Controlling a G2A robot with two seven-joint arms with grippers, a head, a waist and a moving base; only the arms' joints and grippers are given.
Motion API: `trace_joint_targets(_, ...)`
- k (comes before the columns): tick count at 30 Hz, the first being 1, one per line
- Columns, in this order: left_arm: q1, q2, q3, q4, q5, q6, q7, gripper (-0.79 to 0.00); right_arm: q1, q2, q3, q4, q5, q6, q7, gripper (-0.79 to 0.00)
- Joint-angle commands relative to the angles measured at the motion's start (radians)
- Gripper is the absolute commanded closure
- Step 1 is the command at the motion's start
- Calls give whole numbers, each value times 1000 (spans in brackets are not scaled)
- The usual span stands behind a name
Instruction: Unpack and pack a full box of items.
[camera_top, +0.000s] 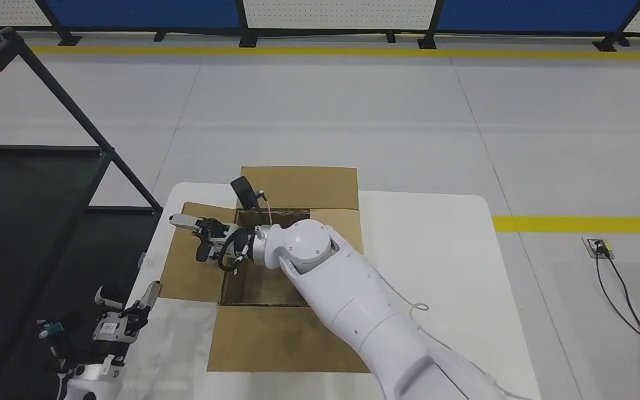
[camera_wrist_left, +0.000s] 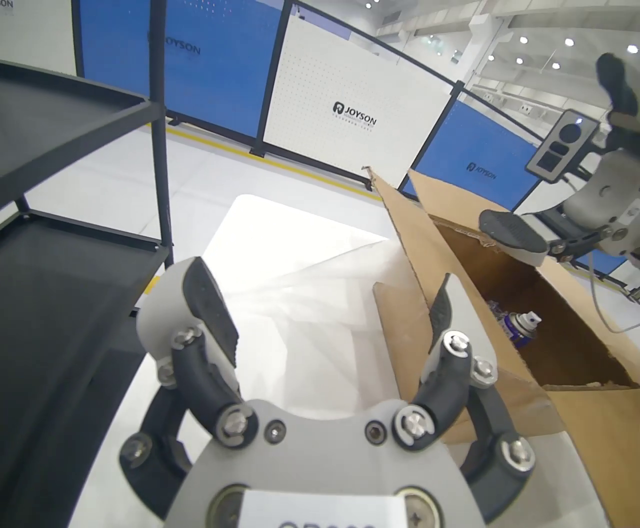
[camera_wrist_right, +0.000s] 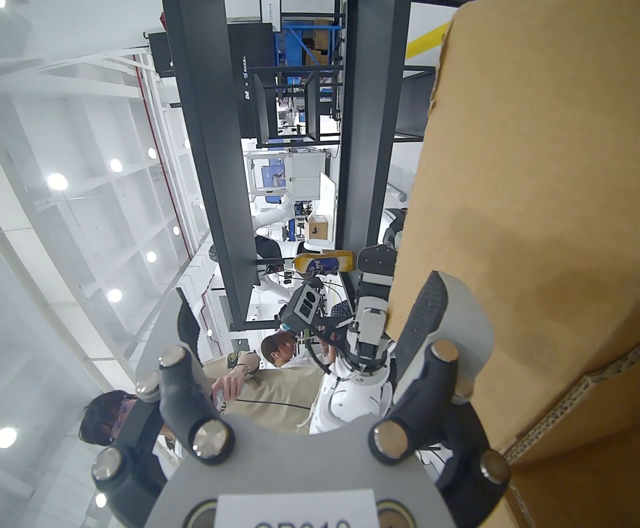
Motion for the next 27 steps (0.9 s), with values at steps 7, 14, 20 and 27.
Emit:
trace_joint_targets(7, 66, -4, -14, -91, 8, 1, 32, -785, -1, 4, 13, -2, -9, -4, 1, -785)
trace_joint_targets(14, 107, -8, -26, -147, 9, 0, 66, -785, 0, 10, 26, -3, -16, -7, -1, -785)
trace_joint_targets(20, 142, -12, -44, -196, 3, -10, 84, -785, 1, 12, 34, -4, -24, 7, 1, -785)
trace_joint_targets(27, 184, -15, -42, -247, 31, -38, 103, -785, 6, 23, 55, -1, -26, -15, -16, -785)
